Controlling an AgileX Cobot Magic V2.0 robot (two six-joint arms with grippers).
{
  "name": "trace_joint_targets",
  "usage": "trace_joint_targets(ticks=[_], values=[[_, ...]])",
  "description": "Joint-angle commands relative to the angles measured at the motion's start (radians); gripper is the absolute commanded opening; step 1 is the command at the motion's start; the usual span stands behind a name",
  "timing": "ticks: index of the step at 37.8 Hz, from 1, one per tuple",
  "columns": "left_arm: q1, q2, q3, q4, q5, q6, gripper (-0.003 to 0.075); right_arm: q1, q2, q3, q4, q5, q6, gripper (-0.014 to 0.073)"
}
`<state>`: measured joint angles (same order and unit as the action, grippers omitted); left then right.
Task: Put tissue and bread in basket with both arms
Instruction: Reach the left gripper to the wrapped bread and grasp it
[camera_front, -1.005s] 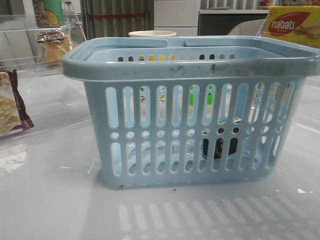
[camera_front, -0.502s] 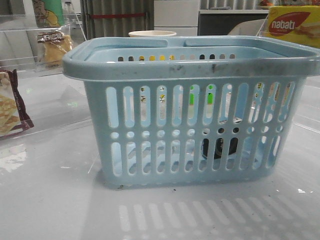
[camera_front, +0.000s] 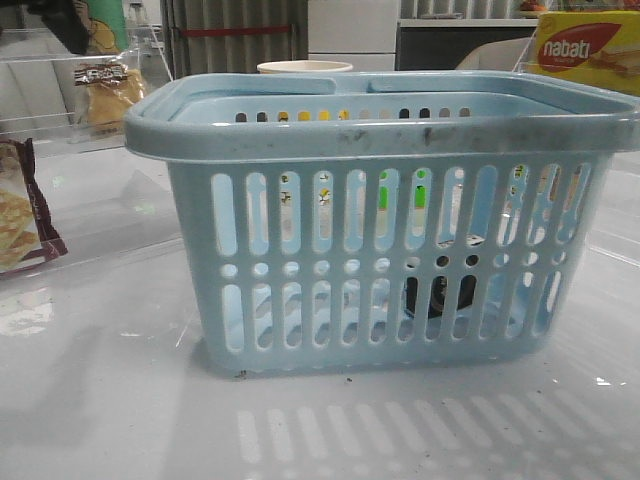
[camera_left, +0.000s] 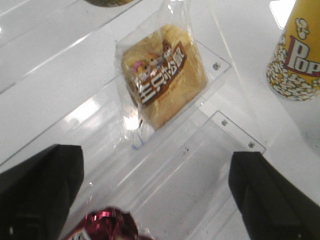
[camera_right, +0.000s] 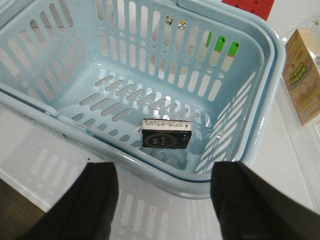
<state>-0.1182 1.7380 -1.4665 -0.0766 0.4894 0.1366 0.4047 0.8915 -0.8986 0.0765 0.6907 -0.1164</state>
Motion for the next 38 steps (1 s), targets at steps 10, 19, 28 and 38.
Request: trace_joint_targets(ticks=[10,19,28,38], values=[[0.016,0.231,-0.316,-0.016,-0.075,-0.004,0.0636,0.0,-0.014,-0.028,-0.007,-0.067,-0.007,0.0518],[0.01,0.277,-0.35,-0.03,-0.151,-0.004,0.0577,0.0,-0.014,-0.028,-0.007,-0.067,-0.007,0.0518],[0.01,0.277,-0.35,-0.03,-0.157,-0.004,0.0365,0.0,-0.014,-0.028,-0.007,-0.067,-0.007,0.0518],[0.01,0.263,-0.35,-0.037,-0.08,-0.004,0.0195,0.0,-0.014,-0.028,-0.007,-0.067,-0.007,0.0518]])
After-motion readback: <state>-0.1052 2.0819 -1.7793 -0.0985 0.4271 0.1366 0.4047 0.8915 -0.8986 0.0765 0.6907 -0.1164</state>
